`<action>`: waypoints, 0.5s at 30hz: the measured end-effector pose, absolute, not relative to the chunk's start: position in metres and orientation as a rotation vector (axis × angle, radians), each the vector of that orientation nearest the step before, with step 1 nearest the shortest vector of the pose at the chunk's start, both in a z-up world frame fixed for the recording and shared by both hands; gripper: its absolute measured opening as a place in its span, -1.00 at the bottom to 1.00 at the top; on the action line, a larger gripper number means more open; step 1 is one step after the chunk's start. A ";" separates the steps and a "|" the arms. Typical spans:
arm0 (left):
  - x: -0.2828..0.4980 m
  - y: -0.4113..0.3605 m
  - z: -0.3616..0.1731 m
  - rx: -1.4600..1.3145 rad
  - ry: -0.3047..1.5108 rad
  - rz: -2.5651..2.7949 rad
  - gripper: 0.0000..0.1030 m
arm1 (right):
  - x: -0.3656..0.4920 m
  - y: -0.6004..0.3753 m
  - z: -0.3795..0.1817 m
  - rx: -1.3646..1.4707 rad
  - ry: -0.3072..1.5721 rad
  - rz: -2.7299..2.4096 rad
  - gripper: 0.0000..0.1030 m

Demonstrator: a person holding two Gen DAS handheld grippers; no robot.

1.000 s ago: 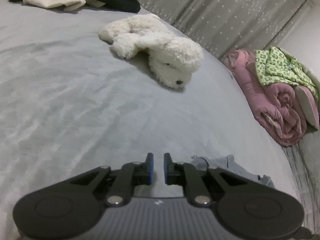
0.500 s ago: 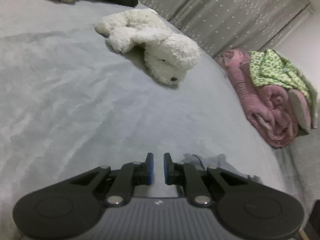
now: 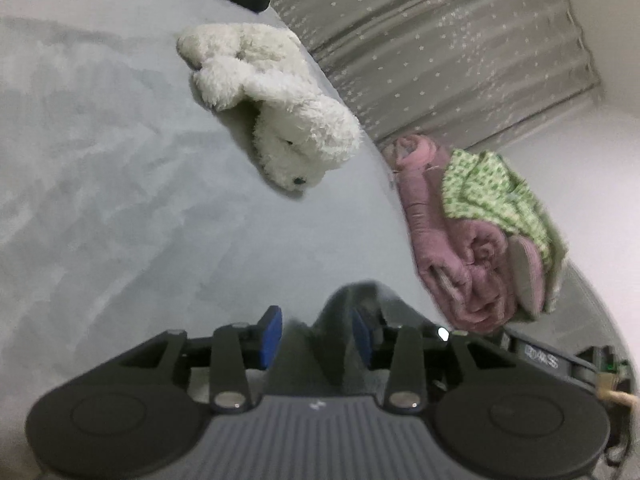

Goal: Fold clothes

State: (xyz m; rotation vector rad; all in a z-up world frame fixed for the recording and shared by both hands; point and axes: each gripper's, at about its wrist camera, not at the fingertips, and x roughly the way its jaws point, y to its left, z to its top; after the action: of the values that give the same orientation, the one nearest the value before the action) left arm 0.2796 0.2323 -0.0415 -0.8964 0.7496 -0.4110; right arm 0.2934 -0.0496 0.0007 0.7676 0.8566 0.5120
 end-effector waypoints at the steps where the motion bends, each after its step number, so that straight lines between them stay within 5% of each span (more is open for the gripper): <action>1: 0.280 0.235 -0.043 -0.918 0.751 -0.419 -0.25 | 0.298 -0.049 0.000 0.785 0.860 0.509 -0.87; 15: 0.289 0.242 -0.060 -1.055 0.817 -0.490 -0.02 | 0.326 -0.058 -0.052 1.027 0.936 0.464 -0.84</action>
State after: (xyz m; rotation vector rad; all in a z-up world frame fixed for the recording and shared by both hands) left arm 0.2887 0.2425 -0.0600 -1.0550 0.8171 -0.4897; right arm 0.3262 -0.0582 -0.0524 1.0275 0.9364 0.4639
